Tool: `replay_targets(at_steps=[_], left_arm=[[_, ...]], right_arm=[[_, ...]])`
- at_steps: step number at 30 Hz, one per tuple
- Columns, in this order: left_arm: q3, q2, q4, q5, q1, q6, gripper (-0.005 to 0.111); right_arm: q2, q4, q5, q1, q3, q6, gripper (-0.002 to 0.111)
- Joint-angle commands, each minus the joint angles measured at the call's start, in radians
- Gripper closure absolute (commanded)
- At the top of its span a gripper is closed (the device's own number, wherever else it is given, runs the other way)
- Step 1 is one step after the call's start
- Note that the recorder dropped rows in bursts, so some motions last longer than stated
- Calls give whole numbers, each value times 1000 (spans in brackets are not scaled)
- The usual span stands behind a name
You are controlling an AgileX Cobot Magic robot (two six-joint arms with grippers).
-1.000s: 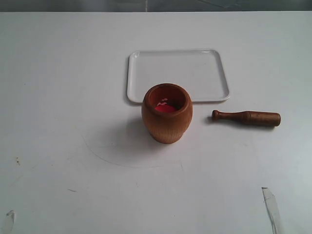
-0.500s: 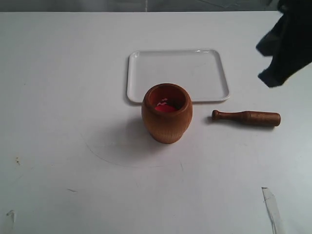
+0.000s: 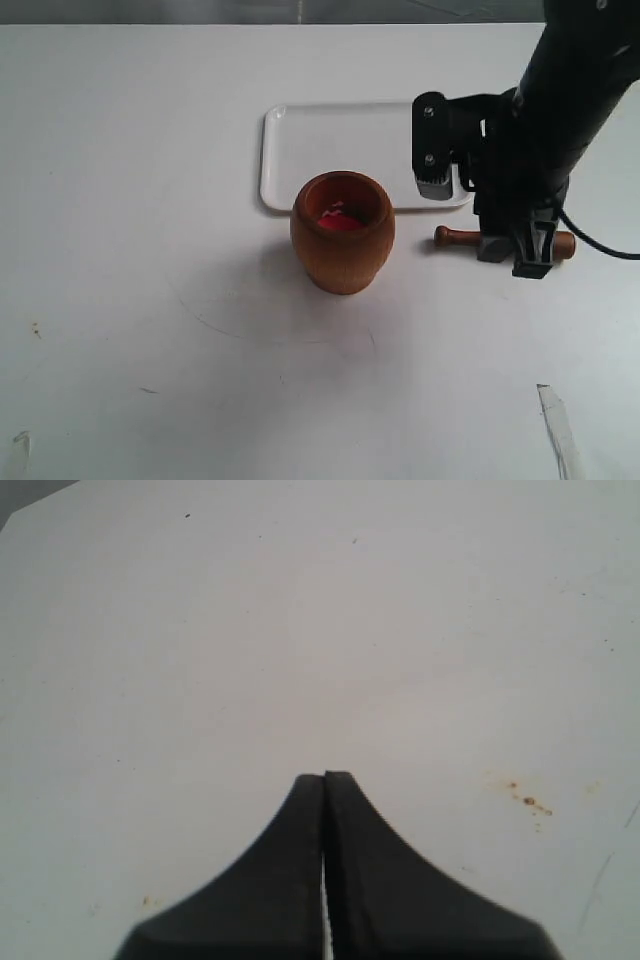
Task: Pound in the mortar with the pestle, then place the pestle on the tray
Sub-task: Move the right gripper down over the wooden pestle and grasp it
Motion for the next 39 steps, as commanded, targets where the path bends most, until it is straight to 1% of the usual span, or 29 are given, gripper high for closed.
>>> replay_targets(at_steps=[1,2,3,10,18,28,30,31,33,34,37,38,39], left_arm=[[1,-1,-7,-3,-8,-8,107],[1,-1,-7,-3,-8,-8,107],[1,-1,-7,-3,-8,-8,107],[1,-1,-7,-3,-8,-8,107],[1,-1,-7,-3,-8,-8,107],[1,-1,-7,-3,-8,-8,107],[1,-1,-7,-3,-8,-8,107],[1,-1,-7,-3,-8,-8,107],[1,-1,-7,-3,-8,-8,107],[1,-1,-7,-3,-8,-8,107],[1,-1,-7,-3,-8,-8,107],[1,-1,-7,-3,-8,-8,107],[1,-1,-7,-3,-8,-8,107]], right_arm=[[69,-11,-124,2,18,-39,53],[89,-11,-152,2,18,-39,58],[100,-11,-168,2,18,-39,60],[230,-91,-209,-4,18,-21,60],[234,-98,-283,-47,18,-13,60],[279,-126,-344,-50,18,9,60],[286,-141,-342,-50,18,19,67],[286,-144,-339,-50,18,19,85],[286,-163,-316,-48,18,19,108],[286,-163,-316,-48,18,33,108],[248,-263,-412,-48,18,241,108],[205,-291,-501,-54,18,353,108],[173,-281,-558,-60,18,410,108]])
